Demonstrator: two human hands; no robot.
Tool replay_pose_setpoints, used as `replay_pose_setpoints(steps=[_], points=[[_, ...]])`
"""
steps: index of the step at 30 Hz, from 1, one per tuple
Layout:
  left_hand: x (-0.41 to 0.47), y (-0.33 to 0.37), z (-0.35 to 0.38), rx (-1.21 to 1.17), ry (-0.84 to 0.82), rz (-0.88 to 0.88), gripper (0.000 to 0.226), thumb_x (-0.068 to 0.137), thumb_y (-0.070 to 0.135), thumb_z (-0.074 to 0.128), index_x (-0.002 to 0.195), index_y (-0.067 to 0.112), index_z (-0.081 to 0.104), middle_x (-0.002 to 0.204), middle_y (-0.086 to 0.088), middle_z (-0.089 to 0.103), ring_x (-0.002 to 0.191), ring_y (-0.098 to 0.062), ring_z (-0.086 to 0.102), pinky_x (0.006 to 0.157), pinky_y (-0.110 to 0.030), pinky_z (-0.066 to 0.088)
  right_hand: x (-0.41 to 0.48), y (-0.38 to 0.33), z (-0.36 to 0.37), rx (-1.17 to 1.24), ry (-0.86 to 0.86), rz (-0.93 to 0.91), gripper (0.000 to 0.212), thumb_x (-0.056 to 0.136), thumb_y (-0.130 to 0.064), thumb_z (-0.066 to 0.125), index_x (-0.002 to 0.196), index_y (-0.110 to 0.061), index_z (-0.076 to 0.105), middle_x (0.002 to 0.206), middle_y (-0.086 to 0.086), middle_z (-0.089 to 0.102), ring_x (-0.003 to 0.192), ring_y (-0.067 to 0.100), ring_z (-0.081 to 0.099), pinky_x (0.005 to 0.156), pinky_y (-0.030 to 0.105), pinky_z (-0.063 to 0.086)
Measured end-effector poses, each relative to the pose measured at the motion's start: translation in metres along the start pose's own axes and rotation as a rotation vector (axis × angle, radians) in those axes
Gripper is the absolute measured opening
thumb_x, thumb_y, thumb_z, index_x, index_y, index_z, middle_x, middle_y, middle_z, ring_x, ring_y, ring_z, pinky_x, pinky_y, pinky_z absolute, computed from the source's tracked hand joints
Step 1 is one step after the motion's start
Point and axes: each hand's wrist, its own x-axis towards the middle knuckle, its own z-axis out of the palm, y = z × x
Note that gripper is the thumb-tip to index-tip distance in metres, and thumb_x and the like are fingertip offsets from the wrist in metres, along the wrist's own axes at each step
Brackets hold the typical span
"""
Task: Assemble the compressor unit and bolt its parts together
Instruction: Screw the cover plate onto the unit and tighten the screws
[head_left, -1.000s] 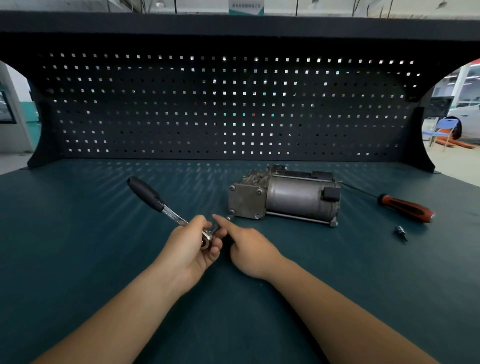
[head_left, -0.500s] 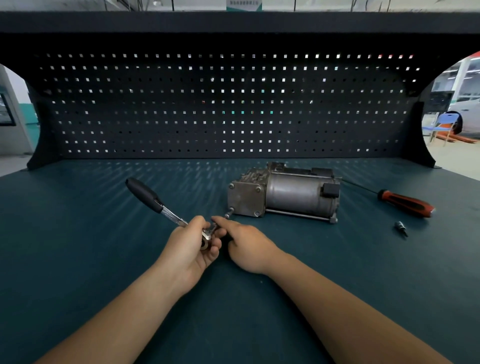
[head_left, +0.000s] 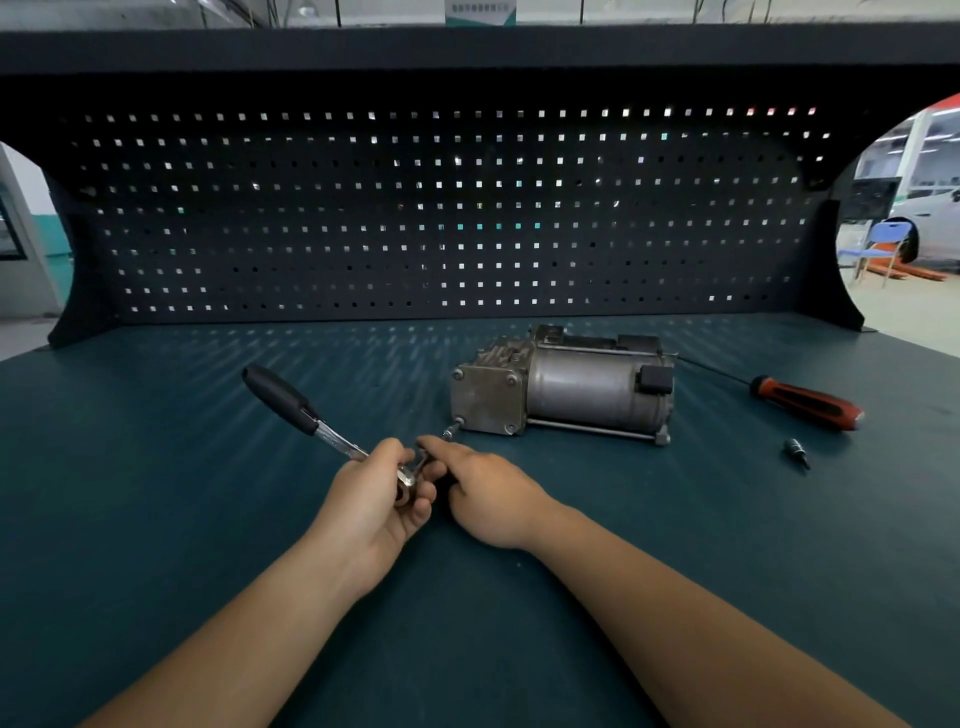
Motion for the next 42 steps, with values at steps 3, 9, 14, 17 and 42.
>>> replay_pose_setpoints(steps=[3,9,14,17,42], points=[[0.000,0.000,-0.001,0.001,-0.006,0.007,0.021,0.091,0.004,0.040,0.074,0.006,0.051,0.052,-0.008,0.060,0.029,-0.005,0.043,0.031,-0.011,0.034,0.000,0.000,0.000,-0.005,0.003,-0.002,0.063,0.087,-0.002,0.037,0.145,-0.021,0.024,0.145,0.005,0.037,0.128,0.026,0.041,0.100,0.034,0.038],[0.001,-0.002,-0.005,0.310,-0.019,0.150,0.022,0.093,0.006,0.038,0.077,0.012,0.051,0.060,-0.005,0.059,0.032,-0.005,0.040,0.032,-0.014,0.030,-0.001,-0.003,-0.003,-0.016,0.001,0.003,0.062,0.086,-0.001,0.036,0.145,-0.019,0.026,0.147,0.006,0.037,0.131,0.024,0.038,0.103,0.032,0.035],[0.005,-0.010,-0.007,0.617,-0.030,0.339,0.014,0.092,0.005,0.038,0.084,0.013,0.047,0.071,-0.009,0.059,0.030,-0.005,0.041,0.033,-0.018,0.032,-0.004,-0.004,-0.001,0.003,0.036,-0.006,0.048,0.085,-0.001,0.038,0.130,-0.016,0.041,0.129,0.011,0.051,0.113,0.027,0.050,0.087,0.034,0.043],[0.010,-0.013,-0.011,0.789,-0.062,0.452,0.011,0.089,0.004,0.041,0.088,0.013,0.048,0.065,-0.010,0.058,0.038,-0.009,0.045,0.045,-0.025,0.038,-0.004,-0.003,0.000,-0.013,0.058,-0.011,0.039,0.087,-0.005,0.040,0.125,-0.016,0.044,0.126,0.010,0.053,0.110,0.029,0.051,0.079,0.032,0.040],[0.018,-0.014,-0.010,1.830,-0.074,0.916,0.023,0.098,0.022,0.038,0.119,0.018,0.044,0.098,-0.006,0.051,0.084,-0.028,0.059,0.065,-0.033,0.045,0.010,0.067,-0.108,-0.774,0.111,0.337,0.080,0.077,-0.037,0.070,0.141,-0.016,0.027,0.138,0.008,0.042,0.125,0.027,0.041,0.099,0.038,0.037]])
